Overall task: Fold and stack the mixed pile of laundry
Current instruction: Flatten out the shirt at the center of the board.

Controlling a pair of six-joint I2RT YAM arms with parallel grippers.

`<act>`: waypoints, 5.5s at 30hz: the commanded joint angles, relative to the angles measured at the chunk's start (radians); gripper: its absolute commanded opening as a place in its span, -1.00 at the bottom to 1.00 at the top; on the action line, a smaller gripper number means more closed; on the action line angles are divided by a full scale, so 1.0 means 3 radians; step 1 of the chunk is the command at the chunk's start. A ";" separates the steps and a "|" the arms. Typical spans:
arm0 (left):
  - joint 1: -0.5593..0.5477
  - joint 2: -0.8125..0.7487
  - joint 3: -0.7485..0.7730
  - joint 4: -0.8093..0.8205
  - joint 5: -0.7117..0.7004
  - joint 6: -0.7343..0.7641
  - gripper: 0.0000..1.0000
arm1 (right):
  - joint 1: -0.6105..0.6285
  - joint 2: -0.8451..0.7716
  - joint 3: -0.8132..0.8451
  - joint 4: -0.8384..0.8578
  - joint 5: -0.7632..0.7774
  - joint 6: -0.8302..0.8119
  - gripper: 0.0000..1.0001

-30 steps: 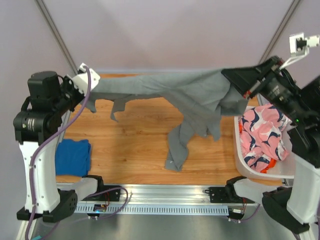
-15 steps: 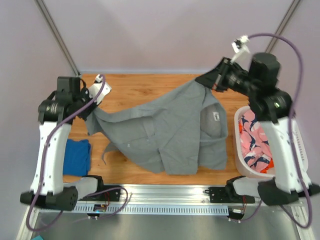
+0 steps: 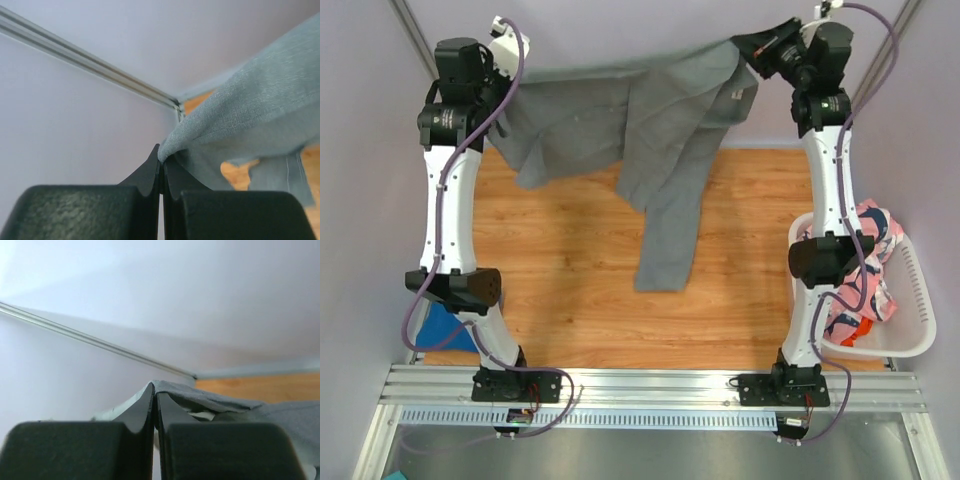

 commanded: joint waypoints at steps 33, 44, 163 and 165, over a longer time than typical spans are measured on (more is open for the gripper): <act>-0.0512 -0.2378 -0.5202 0.0498 0.0826 0.0872 -0.55 | -0.0194 -0.3011 -0.4910 -0.0320 -0.0233 -0.0935 -0.99; -0.0670 -0.2168 -0.5279 -0.0172 0.1306 0.0796 0.27 | -0.0183 -0.2454 -0.4834 0.0120 -0.0198 -0.0557 -0.99; -0.0384 -0.1887 -0.5438 0.0800 0.0023 0.0064 -0.84 | 0.0563 -0.1170 -0.5334 0.1128 -0.0039 -0.2269 -0.39; -0.0384 -0.1907 -0.5448 0.0810 0.0008 0.0080 -0.84 | 0.0558 -0.1267 -0.5386 0.1118 -0.0070 -0.2254 -0.47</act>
